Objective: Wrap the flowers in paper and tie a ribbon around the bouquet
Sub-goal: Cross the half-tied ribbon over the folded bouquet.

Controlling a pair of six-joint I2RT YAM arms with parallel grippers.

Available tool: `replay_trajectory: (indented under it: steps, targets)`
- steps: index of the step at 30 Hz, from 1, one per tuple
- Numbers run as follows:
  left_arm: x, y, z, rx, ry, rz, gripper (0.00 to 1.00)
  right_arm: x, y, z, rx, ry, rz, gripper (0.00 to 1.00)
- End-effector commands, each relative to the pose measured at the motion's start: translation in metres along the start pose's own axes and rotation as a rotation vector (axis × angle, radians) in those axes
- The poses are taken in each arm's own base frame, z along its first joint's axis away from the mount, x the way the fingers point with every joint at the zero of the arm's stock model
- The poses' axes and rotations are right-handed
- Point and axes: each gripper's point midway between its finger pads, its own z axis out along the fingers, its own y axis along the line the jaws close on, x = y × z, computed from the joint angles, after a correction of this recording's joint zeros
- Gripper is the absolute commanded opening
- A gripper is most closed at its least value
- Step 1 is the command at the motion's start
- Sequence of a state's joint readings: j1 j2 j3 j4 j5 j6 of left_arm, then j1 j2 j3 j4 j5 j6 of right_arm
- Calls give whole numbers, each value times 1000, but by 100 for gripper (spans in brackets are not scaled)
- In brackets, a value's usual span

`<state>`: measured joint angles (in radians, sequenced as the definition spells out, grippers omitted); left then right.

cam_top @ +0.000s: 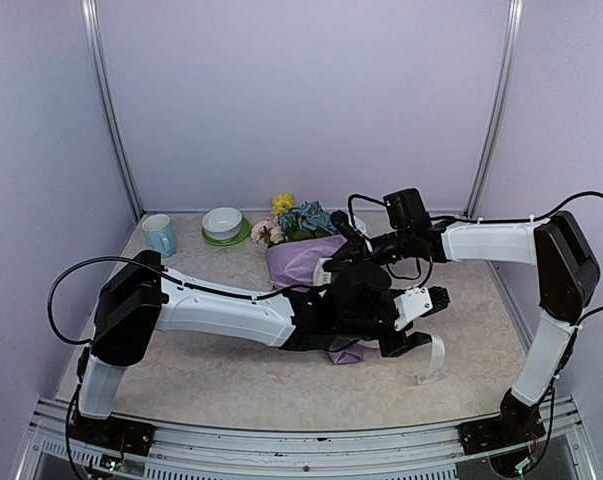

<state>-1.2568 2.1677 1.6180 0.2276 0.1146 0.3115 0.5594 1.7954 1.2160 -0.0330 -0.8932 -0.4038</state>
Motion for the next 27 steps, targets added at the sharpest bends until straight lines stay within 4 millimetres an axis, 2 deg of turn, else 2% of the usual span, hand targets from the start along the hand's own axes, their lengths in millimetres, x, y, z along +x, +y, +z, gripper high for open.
replay_trajectory:
  steps: [1,3,5,12,19,21,22,24,26,27]
  targets:
    - [-4,4,9,-15,39,25,74,3,0,-3,2,8,-4,0]
    - [-9,2,3,-21,60,50,91,4,1,-3,2,9,-4,0]
    - [-17,2,-5,-35,61,78,98,4,-1,-2,8,12,-3,0]
    - [-13,31,-26,-178,110,110,99,6,-1,-2,10,15,6,0]
    - [6,50,-28,-314,222,192,99,5,-2,-3,18,18,-4,0]
    - [16,36,-27,-299,299,310,99,5,-2,-4,20,21,-7,0]
    - [21,21,-26,-227,335,337,99,5,-2,-4,21,23,-8,0]
    - [32,-24,-26,58,386,305,99,7,-3,-3,24,29,-6,0]
    - [33,-49,-31,228,401,256,99,8,-3,-3,26,34,-2,0]
    - [41,-58,-31,277,419,239,99,8,-3,-3,26,33,-5,0]
